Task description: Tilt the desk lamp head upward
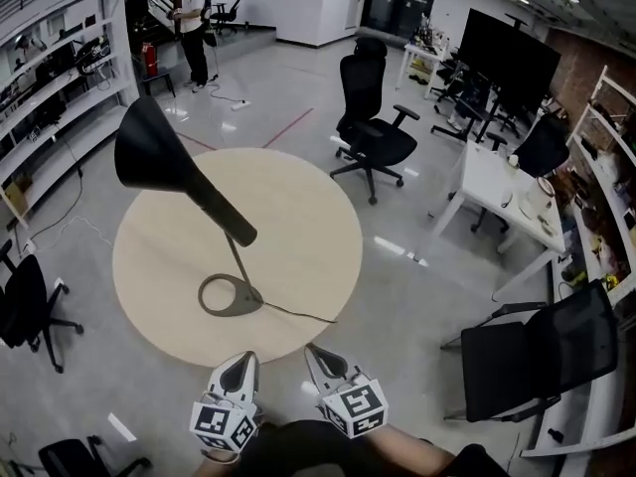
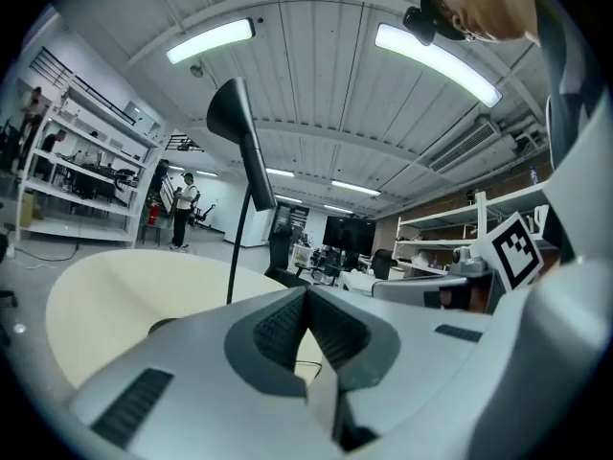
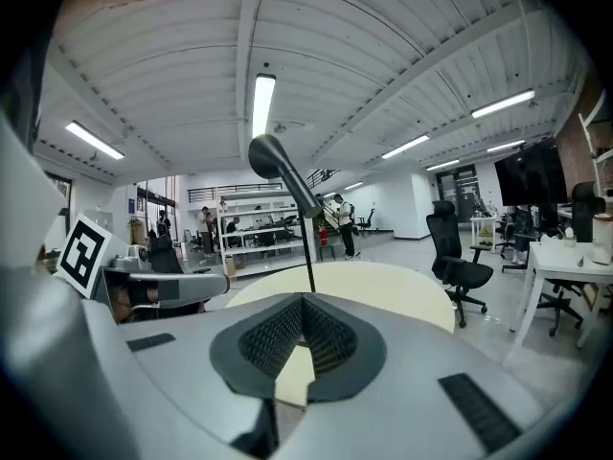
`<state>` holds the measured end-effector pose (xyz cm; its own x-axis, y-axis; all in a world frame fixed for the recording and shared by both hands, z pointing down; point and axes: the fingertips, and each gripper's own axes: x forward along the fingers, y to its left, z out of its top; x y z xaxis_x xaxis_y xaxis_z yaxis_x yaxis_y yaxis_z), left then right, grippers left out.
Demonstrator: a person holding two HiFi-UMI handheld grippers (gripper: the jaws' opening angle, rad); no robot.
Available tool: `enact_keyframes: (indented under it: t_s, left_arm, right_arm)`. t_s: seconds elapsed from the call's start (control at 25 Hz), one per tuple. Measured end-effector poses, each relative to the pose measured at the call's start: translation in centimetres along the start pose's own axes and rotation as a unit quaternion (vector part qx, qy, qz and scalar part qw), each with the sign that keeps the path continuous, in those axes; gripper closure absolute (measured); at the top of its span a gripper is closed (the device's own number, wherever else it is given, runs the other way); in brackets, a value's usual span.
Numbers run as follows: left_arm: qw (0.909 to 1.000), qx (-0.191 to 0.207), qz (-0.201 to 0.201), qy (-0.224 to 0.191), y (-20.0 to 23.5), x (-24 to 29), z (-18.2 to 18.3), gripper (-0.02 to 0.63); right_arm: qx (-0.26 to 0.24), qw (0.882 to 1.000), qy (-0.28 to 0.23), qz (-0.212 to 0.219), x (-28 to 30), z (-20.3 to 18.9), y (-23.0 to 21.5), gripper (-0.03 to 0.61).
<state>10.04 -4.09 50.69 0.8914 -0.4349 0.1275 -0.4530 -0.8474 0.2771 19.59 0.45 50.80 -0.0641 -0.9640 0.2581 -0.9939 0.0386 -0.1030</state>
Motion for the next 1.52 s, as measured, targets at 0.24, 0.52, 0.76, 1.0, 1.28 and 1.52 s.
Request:
enact_keyframes:
  t_s: [0.24,0.52,0.76,1.0,1.28,1.52]
  left_arm:
    - [0.9976,0.006,0.066,0.020,-9.5,0.4,-5.4,0.566]
    - [0.9915,0.003,0.120,0.051,-17.4,-1.1,-8.5,0.566]
    - [0.9854,0.014,0.163,0.045,-17.0,-4.4,-9.9,0.566]
    - [0.9825,0.004,0.178,0.053,-15.1,-8.5,-11.1,0.566]
    - [0.9833,0.007,0.174,0.054,-11.8,-14.5,-11.3,0.566]
    - [0.9863,0.033,0.157,0.039,-11.2,-18.8,-10.3,0.566]
  right_arm:
    - [-0.011,0.999,0.004,0.050,-8.1,-3.7,-4.7,0.565]
    - [-0.024,0.995,0.015,0.101,-14.3,-5.1,-6.6,0.565]
    - [-0.045,0.989,0.010,0.140,-14.5,-6.5,-4.5,0.565]
    - [-0.052,0.986,0.032,0.154,-14.1,-8.8,-1.0,0.565]
    - [-0.051,0.988,0.021,0.141,-14.2,-7.9,5.9,0.565]
    - [-0.061,0.990,0.004,0.127,-15.4,-6.9,11.1,0.565]
